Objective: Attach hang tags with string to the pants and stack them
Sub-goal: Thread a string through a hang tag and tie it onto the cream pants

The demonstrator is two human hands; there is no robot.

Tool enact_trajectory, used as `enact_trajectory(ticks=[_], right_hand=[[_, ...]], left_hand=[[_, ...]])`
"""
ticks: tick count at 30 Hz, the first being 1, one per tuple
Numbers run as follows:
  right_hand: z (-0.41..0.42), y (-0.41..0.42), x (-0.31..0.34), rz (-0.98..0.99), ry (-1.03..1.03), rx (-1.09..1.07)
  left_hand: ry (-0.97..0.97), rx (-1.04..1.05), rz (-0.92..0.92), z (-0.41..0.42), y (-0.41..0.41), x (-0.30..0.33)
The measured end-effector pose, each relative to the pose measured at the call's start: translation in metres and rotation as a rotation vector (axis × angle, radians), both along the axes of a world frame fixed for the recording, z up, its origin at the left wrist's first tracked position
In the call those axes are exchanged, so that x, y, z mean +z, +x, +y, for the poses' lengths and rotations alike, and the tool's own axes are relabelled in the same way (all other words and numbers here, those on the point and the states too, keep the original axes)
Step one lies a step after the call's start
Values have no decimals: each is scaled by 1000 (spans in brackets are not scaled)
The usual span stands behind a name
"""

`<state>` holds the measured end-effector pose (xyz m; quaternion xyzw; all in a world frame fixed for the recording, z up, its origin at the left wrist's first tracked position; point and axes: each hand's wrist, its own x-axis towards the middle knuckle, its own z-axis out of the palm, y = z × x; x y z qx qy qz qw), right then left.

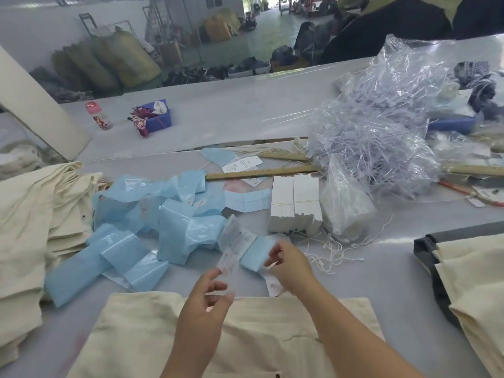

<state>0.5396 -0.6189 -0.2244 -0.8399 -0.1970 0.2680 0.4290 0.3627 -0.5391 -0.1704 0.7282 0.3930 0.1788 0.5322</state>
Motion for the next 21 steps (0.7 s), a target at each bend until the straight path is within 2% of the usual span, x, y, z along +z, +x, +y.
enact_trajectory(ticks=[2, 4, 7, 10, 16, 21], right_hand=[[9, -6, -3, -154, -85, 274], [11, -6, -7, -225, -106, 360], [4, 8, -10, -345, -136, 141], [1, 26, -14, -463, -322, 150], [22, 27, -15, -455, -581, 108], [35, 21, -17, -347, -609, -4]], left_hand=[[28, -38, -38, 0, 6, -4], [66, -109, -45, -1, 13, -9], [103, -179, -23, -3, 19, -17], [23, -208, -32, -7, 24, -24], [-66, -223, -49, -9, 31, -33], [-82, -232, -50, -3, 33, -38]])
